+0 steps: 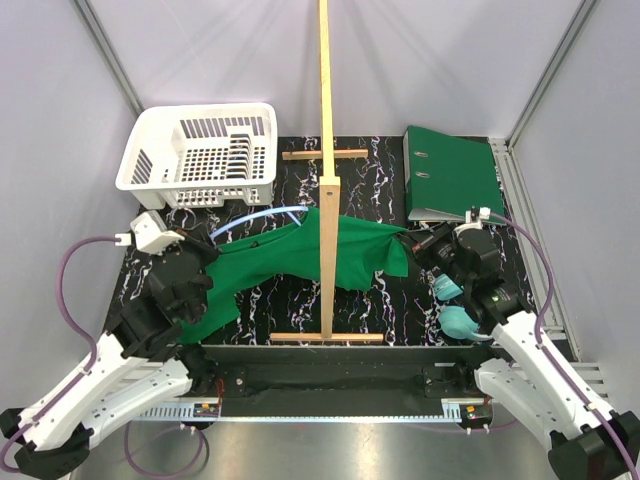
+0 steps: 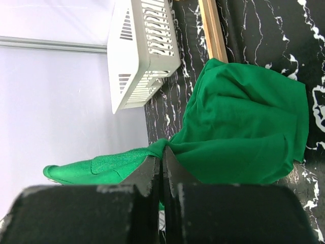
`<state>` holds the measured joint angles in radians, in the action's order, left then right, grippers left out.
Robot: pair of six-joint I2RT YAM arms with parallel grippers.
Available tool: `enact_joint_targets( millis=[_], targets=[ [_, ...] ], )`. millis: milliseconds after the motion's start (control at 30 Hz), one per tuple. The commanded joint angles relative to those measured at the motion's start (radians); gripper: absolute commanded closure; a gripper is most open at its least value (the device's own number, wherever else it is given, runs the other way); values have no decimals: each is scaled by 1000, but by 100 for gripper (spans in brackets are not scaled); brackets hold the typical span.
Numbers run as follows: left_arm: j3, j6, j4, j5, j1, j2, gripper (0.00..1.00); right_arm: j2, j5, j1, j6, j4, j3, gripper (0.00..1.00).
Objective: Remove the t-shirt from the hanger
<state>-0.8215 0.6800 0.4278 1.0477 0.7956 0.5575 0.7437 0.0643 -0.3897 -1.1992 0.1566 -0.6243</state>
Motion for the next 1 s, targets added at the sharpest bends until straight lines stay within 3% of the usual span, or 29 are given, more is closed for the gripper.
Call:
enact_joint_targets(
  millis=[0, 300, 633, 733, 800, 900, 967],
  targets=[
    [-19, -20, -44, 267, -26, -39, 100, 14, -198, 61, -17, 0, 15, 100],
    [4, 32, 29, 408, -26, -97, 100, -95, -238, 140, -77, 41, 97, 100],
    [9, 23, 31, 449, -26, -142, 100, -52, -221, 144, -13, 29, 77, 100],
    [-5, 27, 25, 431, -26, -108, 100, 21, -152, 144, 70, -35, 43, 100],
    [-13, 0, -42, 397, -26, -68, 100, 148, -13, 143, 198, -54, -41, 100],
    [-8, -253, -256, 312, -26, 4, 100, 281, 179, 143, 332, -103, -127, 100],
    [-59, -290, -279, 255, -26, 50, 100, 342, 292, 143, 398, -129, -170, 100]
  ],
)
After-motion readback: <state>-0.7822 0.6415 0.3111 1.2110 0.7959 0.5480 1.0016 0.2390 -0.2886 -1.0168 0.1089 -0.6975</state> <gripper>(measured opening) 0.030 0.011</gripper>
